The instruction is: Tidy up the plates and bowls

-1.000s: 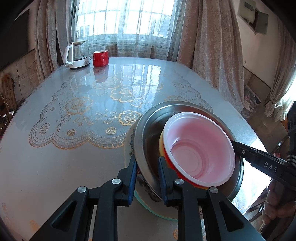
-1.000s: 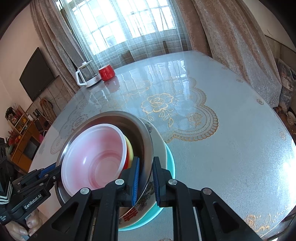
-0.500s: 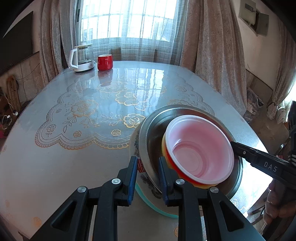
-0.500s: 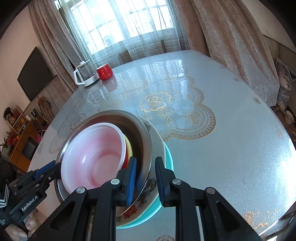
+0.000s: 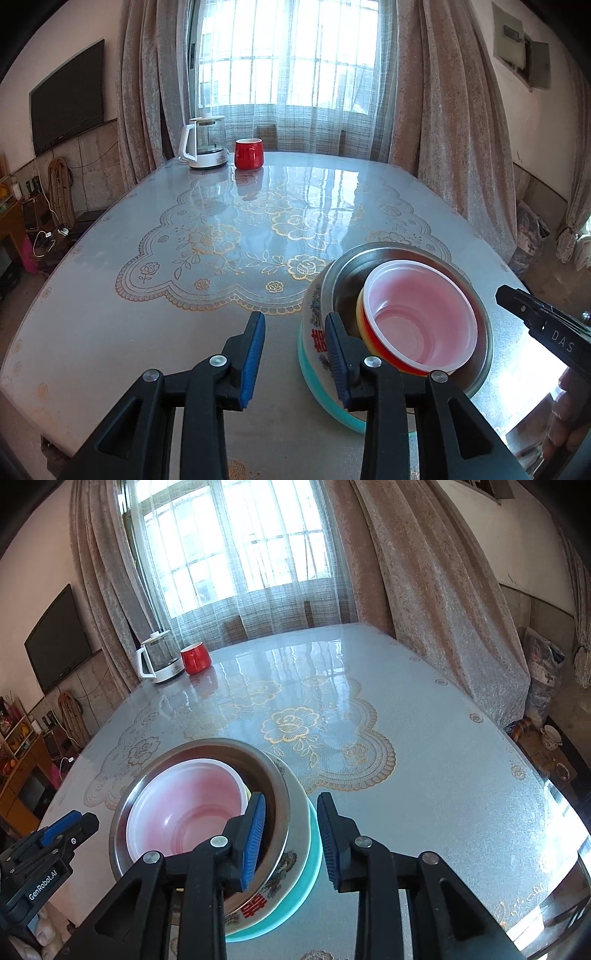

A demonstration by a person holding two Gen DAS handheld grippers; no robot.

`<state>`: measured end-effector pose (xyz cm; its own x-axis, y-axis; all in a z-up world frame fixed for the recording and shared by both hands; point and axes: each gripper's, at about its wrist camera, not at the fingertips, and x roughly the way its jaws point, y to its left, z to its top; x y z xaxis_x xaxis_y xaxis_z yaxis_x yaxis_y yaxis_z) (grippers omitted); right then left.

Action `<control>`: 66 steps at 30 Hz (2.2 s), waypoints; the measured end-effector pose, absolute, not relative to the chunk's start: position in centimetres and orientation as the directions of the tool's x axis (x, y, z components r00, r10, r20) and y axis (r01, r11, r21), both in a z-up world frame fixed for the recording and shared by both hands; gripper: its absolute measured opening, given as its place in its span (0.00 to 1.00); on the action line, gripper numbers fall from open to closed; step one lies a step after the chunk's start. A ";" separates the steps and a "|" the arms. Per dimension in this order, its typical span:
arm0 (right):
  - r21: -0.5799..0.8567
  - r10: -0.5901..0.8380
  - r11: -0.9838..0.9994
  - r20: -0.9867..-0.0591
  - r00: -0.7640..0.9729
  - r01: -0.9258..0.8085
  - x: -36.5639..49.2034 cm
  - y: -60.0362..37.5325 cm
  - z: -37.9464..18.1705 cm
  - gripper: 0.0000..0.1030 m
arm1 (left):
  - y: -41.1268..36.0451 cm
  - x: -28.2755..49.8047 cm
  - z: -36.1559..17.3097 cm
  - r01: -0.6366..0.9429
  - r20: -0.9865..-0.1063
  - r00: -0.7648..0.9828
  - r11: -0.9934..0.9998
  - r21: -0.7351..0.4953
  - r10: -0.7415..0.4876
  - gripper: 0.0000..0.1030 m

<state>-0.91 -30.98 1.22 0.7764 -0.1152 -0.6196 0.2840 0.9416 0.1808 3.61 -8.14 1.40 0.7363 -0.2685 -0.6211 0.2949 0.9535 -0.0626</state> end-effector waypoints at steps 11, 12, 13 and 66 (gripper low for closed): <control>0.091 -0.174 0.957 -0.582 0.794 0.276 -1.7 -27.2 1.1 0.32 | -7.4 1.8 1.4 0.268 -0.583 0.775 0.962 -0.047 -0.244 0.40; 0.093 -0.170 0.957 -0.585 0.793 0.273 -1.8 -27.1 1.0 0.32 | -7.4 1.7 1.4 0.269 -0.583 0.774 0.962 -0.047 -0.245 0.40; 0.096 -0.165 0.958 -0.586 0.793 0.270 -1.9 -27.0 0.9 0.32 | -7.4 1.5 1.4 0.269 -0.582 0.775 0.962 -0.046 -0.245 0.40; 0.091 -0.165 0.959 -0.587 0.792 0.267 -1.7 -26.6 0.7 0.33 | -7.6 0.6 1.9 0.272 -0.554 0.797 0.962 -0.023 -0.239 0.49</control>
<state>-1.68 -26.62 0.73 0.7925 -0.1648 -0.5872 0.2673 0.9593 0.0915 0.59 -7.63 1.93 0.7975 -0.2390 -0.5540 0.2722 0.9620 -0.0231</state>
